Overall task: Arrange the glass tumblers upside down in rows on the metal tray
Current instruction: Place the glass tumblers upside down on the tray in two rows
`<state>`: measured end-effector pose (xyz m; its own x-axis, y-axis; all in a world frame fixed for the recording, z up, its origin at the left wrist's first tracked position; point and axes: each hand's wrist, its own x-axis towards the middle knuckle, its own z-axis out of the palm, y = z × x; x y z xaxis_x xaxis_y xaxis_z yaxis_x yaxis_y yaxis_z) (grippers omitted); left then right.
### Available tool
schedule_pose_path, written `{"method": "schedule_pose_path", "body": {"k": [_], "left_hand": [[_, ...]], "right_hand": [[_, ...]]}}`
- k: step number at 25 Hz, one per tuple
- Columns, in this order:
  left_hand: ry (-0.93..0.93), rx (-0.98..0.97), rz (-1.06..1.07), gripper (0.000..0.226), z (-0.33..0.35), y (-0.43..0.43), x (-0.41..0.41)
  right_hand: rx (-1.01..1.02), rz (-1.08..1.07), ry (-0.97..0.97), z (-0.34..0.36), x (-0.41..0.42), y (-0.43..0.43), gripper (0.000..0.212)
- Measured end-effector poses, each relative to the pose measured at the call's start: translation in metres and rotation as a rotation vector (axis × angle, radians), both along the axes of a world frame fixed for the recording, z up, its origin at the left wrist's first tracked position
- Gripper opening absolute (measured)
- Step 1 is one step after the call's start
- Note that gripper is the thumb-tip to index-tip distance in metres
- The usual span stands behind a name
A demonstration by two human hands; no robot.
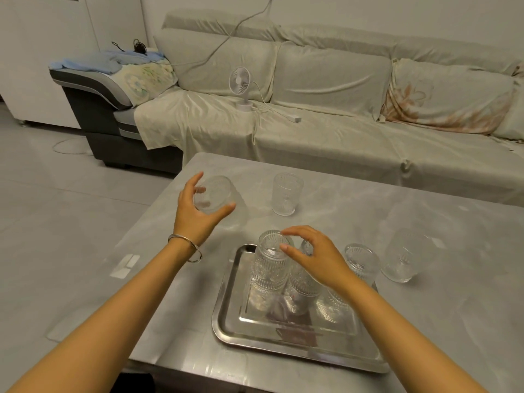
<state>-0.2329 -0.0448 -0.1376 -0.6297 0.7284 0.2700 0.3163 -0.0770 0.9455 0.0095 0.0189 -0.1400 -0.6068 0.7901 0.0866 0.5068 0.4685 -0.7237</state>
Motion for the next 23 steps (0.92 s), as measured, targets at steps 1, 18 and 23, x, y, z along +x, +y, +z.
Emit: {"method": "schedule_pose_path", "body": {"k": [1,18,23], "left_hand": [[-0.052,0.033,-0.020,0.083,0.010,-0.006,0.004],[-0.476,-0.310,-0.799,0.070,0.057,-0.070,0.059],[-0.374,-0.368,-0.959,0.061,0.048,-0.073,0.068]], "right_hand": [[-0.042,-0.015,0.059,0.005,-0.001,-0.004,0.050],[-0.434,0.029,0.620,0.077,0.004,-0.043,0.071],[-0.464,0.171,0.599,0.073,0.005,-0.052,0.060]]}}
